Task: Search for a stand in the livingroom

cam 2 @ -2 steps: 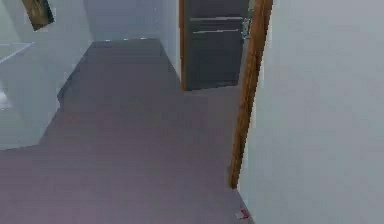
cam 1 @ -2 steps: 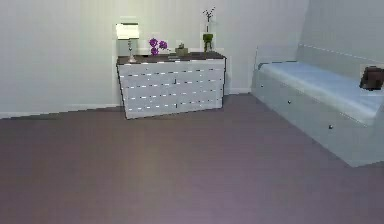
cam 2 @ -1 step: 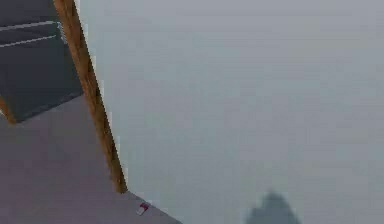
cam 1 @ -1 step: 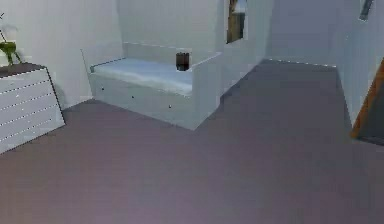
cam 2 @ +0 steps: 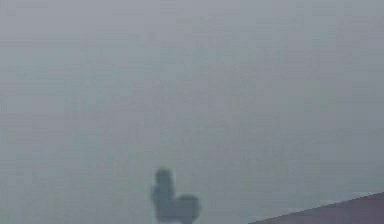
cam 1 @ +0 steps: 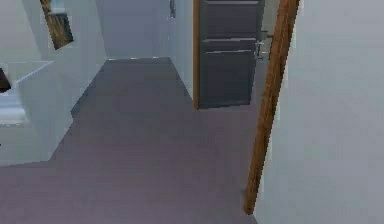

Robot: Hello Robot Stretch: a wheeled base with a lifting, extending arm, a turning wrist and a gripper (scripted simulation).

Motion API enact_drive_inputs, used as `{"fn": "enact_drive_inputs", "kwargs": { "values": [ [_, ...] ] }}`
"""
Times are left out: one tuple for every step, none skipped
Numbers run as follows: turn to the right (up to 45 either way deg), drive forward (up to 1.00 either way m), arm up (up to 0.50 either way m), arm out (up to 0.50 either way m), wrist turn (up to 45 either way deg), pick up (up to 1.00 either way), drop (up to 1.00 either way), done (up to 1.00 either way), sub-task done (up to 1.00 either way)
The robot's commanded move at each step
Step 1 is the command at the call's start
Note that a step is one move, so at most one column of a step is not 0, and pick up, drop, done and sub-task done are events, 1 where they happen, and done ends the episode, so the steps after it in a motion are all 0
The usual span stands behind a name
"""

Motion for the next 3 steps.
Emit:
{"fn": "enact_drive_inputs", "kwargs": {
  "values": [
    [0.0, 1.0, 0.0, 0.0, 0.0, 0.0, 0.0, 0.0, 0.0],
    [0.0, 0.35, 0.0, 0.0, 0.0, 0.0, 0.0, 0.0, 0.0],
    [45.0, 0.0, 0.0, 0.0, 0.0, 0.0, 0.0, 0.0, 0.0]
  ]
}}
